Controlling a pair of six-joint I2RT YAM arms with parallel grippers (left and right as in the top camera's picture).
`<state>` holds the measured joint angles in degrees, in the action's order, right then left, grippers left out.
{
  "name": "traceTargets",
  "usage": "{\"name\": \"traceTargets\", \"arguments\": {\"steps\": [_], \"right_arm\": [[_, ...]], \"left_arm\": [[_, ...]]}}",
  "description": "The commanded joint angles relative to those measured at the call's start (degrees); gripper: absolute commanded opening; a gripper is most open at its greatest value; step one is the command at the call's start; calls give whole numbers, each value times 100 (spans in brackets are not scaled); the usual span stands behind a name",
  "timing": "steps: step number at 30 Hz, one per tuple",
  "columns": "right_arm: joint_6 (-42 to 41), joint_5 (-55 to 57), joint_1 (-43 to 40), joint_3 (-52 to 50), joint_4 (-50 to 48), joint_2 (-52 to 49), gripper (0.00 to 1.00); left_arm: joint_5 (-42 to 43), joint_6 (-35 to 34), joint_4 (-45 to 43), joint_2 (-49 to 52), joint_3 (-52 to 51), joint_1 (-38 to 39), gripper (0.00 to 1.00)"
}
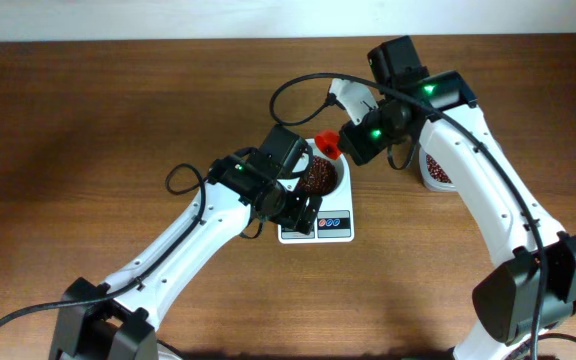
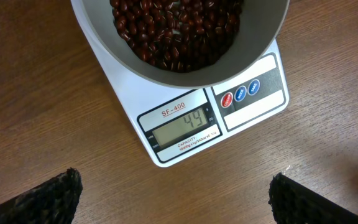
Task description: Scoop item into bowl and weigh 50g on scale
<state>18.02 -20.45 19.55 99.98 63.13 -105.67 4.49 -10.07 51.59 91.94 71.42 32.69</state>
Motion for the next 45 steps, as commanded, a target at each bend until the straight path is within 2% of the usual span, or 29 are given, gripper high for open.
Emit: {"name": "traceTargets", "arguments": {"steps": [1, 3, 10, 30, 37, 42, 45], "right_arm": [[-330, -76, -24, 129, -107, 203, 4], [-540, -109, -101, 129, -136, 203, 4], [-890, -1906, -647, 129, -7, 203, 4], [-894, -1947, -645, 129, 52, 203, 4], [-894, -1941, -688, 127, 507, 201, 4], [-1064, -2284, -1668, 129, 525, 201, 4], [-1069, -1904, -2590, 129, 573, 201, 4]], "left_arm": [[2, 94, 9, 42, -2, 17, 99], [2, 94, 7, 42, -2, 17, 99], [2, 94, 7, 42, -2, 17, 99], [2, 94, 9, 42, -2, 17, 99], [2, 94, 9, 42, -2, 17, 99], [2, 94, 7, 42, -2, 17, 99], [2, 94, 9, 42, -2, 17, 99]]}}
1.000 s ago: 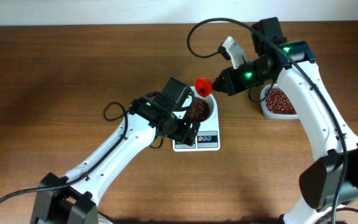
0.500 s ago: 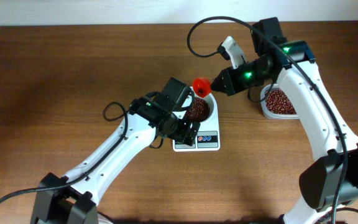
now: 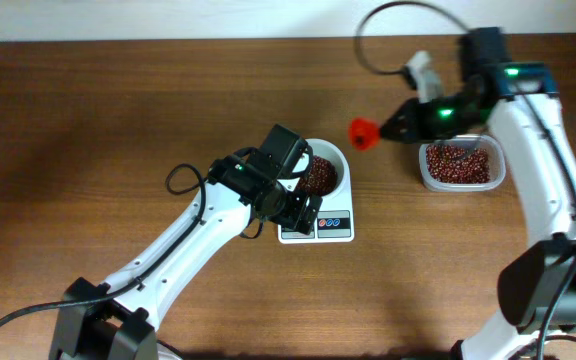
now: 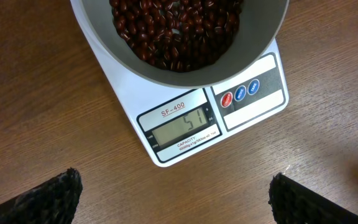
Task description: Scoop item into bowl and weigh 50g on scale
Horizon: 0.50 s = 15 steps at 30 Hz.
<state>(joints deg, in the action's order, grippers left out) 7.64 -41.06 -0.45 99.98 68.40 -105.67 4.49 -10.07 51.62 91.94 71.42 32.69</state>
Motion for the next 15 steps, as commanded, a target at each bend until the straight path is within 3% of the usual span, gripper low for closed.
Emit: {"name": "traceTargets", "arguments": {"steps": [1, 6, 11, 15], "right_arm": [[-175, 518, -820, 129, 70, 201, 4], [-1427, 3351, -1217, 129, 280, 203, 4], [-1482, 5875, -247, 129, 404, 201, 4], [-1480, 6612, 245, 129, 337, 201, 5]], "left_arm": [[2, 94, 4, 42, -2, 17, 99], [2, 94, 7, 42, -2, 17, 99], [2, 94, 4, 42, -2, 17, 99], [2, 94, 7, 42, -2, 17, 99]]}}
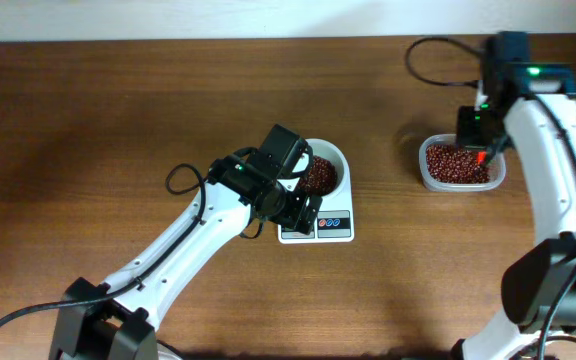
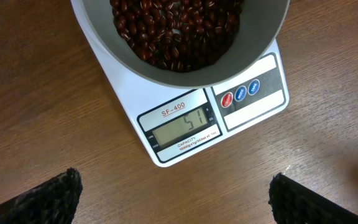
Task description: Scoop item into bowl and weigh 50g on scale
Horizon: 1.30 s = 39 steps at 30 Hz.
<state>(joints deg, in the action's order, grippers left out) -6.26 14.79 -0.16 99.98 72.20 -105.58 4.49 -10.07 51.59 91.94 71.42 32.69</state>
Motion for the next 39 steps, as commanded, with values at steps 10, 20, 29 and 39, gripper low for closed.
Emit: {"name": "traceTargets", "arguments": {"steps": [10, 20, 29, 39], "right_arm": [[1733, -5252, 363, 127, -199, 192, 4], [1849, -4323, 1891, 122, -496, -177, 4], [1985, -3582, 2076, 94, -1032, -769, 4], [1976, -4170, 2079, -101, -951, -1045, 4]], "left_arm": [[2, 94, 7, 42, -2, 17, 99], [2, 94, 9, 42, -2, 17, 99], [2, 94, 7, 42, -2, 17, 99], [2, 94, 9, 42, -2, 17, 99]]}}
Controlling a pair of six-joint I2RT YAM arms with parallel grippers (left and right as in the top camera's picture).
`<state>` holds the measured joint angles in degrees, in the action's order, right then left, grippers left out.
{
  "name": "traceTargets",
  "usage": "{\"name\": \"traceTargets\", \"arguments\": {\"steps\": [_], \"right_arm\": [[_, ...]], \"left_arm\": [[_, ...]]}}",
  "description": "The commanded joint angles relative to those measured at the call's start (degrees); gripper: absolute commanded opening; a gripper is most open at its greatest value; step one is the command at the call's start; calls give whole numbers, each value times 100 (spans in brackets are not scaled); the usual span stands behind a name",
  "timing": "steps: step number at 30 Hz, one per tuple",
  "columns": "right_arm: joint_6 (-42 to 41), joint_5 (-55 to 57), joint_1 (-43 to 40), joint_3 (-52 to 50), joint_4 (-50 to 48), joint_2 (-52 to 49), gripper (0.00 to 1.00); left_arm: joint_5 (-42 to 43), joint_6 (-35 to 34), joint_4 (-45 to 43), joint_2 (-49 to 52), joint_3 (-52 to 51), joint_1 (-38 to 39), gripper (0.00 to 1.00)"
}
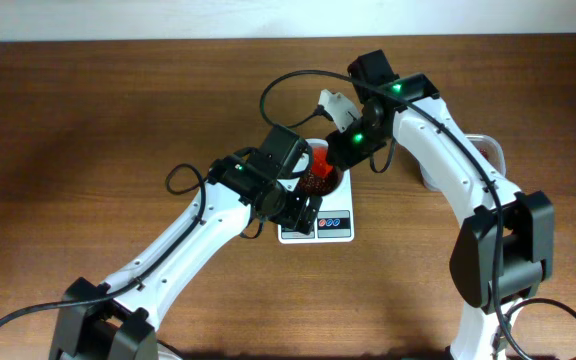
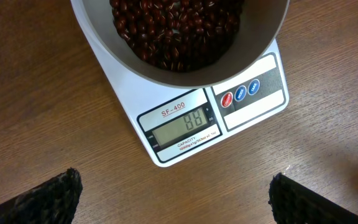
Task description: Scoop item into bowl and weigh 50g on scale
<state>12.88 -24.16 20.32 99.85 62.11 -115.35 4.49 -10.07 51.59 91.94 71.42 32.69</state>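
A white bowl [image 2: 98, 31] of red beans [image 2: 173, 31] stands on the white SF-400 scale [image 2: 253, 93]. The scale's display [image 2: 185, 127] shows what looks like 88. My left gripper [image 2: 176, 199] hovers open over the table just in front of the scale, with nothing between its black fingertips [image 2: 48, 199]. In the overhead view my right gripper [image 1: 336, 150] is shut on a red scoop [image 1: 319, 156], which sits over the bowl [image 1: 340, 172]. The scoop's contents cannot be made out.
The clear tub of beans [image 1: 490, 148] stands at the right, mostly hidden under my right arm. My left arm runs from the near left edge to the scale [image 1: 316, 228]. Brown tabletop surrounds the scale.
My right gripper with the red scoop was at the bean tub on the right and is now over the bowl. The display read 51 and now shows about 88. The left arm is still.
The scoop was at the bowl with the display near 44. Then the scoop was held between bowl and tub, and the display read 51. Then the scoop was down at the tub. Now it is back over the bowl with a higher reading.
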Motion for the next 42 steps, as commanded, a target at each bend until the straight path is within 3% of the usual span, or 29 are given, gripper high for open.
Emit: {"name": "traceTargets", "arguments": {"steps": [1, 9, 20, 23, 34, 42], "right_arm": [[63, -321, 31, -87, 179, -68, 4], [61, -428, 31, -96, 476, -68, 4], [20, -2538, -389, -96, 496, -68, 4], [44, -2564, -586, -96, 468, -68, 4], [-216, 203, -44, -98, -234, -114, 4], [-262, 444, -44, -98, -487, -114, 4]], "left_arm": [[2, 94, 9, 42, -2, 17, 99], [2, 94, 9, 42, -2, 17, 99], [2, 94, 9, 42, -2, 17, 99], [2, 94, 9, 42, -2, 17, 99], [2, 94, 9, 42, -2, 17, 99], [2, 94, 9, 42, -2, 17, 99]]}}
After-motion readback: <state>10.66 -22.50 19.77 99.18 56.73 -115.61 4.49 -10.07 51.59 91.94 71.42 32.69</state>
